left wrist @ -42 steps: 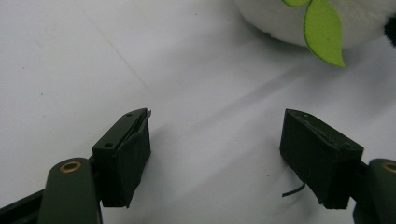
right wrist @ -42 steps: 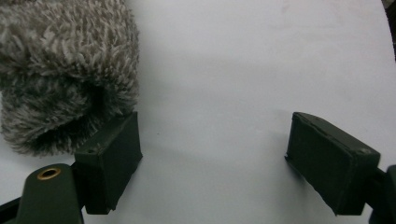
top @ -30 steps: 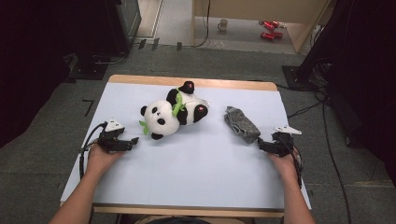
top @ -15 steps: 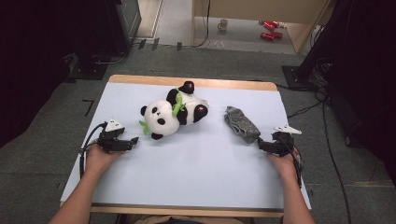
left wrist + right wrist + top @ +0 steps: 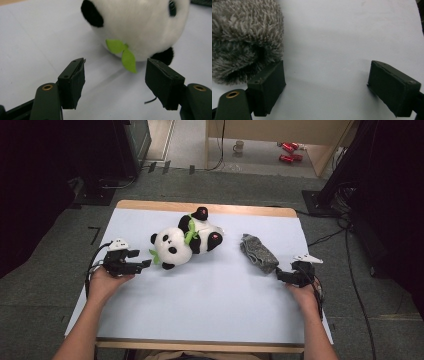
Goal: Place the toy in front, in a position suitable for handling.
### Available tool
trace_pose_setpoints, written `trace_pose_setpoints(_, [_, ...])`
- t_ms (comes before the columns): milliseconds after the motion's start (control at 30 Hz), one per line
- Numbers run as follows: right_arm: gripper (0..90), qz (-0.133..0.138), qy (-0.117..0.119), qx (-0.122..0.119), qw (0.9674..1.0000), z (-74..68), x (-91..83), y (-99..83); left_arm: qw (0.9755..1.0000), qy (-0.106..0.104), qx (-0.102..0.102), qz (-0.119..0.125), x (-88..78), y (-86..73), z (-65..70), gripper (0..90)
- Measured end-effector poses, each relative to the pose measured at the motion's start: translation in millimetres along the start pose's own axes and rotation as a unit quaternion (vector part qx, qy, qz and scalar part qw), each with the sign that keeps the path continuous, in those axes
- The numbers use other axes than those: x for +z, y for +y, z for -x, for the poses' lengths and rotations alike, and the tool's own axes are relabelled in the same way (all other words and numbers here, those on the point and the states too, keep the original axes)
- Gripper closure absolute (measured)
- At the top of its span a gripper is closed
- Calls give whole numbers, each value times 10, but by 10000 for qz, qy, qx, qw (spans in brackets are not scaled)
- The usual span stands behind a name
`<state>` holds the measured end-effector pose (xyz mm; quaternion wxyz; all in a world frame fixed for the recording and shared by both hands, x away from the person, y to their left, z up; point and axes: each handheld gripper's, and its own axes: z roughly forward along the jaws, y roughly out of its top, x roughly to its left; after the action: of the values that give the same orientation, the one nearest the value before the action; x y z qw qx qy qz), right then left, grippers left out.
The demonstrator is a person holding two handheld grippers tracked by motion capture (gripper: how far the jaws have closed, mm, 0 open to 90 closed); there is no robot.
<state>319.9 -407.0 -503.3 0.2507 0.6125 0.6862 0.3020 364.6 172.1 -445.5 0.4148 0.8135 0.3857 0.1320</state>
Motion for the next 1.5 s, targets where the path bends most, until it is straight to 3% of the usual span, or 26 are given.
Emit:
trace_pose_setpoints(100, [133, -1, -2, 4, 10000, 0, 0, 0, 10000, -97, 14, 4, -24, 67, 10, 364])
trace_pose_setpoints(167, [133, 1, -4, -2, 10000, -1, 0, 0, 9995, -310, -59, 27, -38, 150, 18, 384])
trace_pose_setpoints(300, [132, 2, -8, -8, 10000, -2, -1, -1, 9994, -297, 102, 110, -47, 257, 85, 356])
trace_pose_setpoints(467, [133, 9, -15, -11, 10000, -5, -3, -3, 9986, -486, 130, 180, -38, 400, 121, 354])
trace_pose_setpoints(700, [132, 12, -19, -12, 10000, -5, -3, -3, 9978, -587, 223, 195, 12, 567, 173, 372])
trace_pose_setpoints(1133, [133, 14, -21, -15, 10000, -4, -2, -4, 9946, -885, 492, 240, 179, 982, 331, 375])
trace_pose_setpoints(1400, [132, 10, -10, -16, 10000, -1, -2, -4, 9927, -1015, 609, 250, 302, 1072, 429, 360])
trace_pose_setpoints(1500, [133, 14, -16, -15, 10000, -3, -1, -5, 9915, -1077, 723, 127, 444, 1098, 509, 341])
